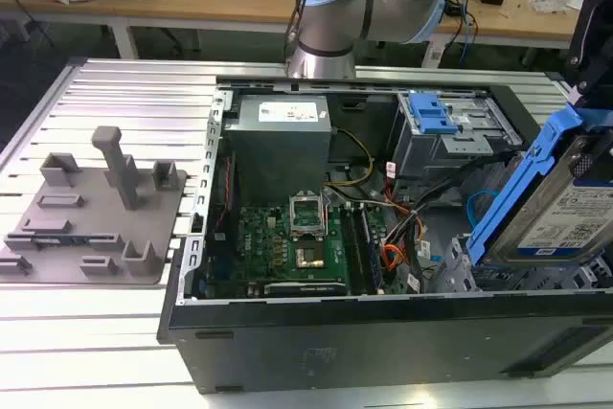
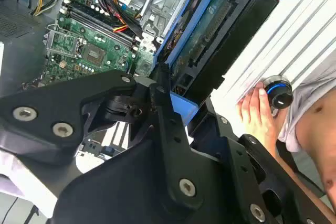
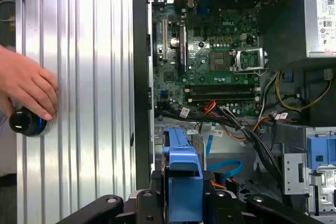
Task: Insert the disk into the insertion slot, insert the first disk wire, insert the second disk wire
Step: 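Insert the disk into the insertion slot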
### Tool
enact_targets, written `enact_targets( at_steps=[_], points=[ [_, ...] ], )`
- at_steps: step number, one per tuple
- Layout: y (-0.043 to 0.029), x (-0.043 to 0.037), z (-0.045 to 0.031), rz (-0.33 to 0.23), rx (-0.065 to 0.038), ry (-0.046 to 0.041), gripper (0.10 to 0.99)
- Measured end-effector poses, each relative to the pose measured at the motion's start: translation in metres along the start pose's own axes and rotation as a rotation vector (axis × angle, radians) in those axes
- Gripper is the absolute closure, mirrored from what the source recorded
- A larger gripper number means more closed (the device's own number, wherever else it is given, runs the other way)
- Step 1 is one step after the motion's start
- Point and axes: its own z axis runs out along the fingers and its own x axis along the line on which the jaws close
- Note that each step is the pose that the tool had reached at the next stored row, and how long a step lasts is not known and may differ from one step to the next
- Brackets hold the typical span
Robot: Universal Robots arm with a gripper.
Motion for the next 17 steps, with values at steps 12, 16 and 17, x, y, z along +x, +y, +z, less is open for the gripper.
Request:
enact_targets(
  at_steps=[12, 16, 17],
  points=[
    [0.0, 0.0002, 0.0001, -0.003, 0.0, -0.0038, 0.722],
    [0.0, 0.0014, 0.0, -0.017, 0.002, -0.0294, 0.722],
    [0.0, 0.0017, 0.0, -0.018, 0.003, -0.0335, 0.722]
  ],
)
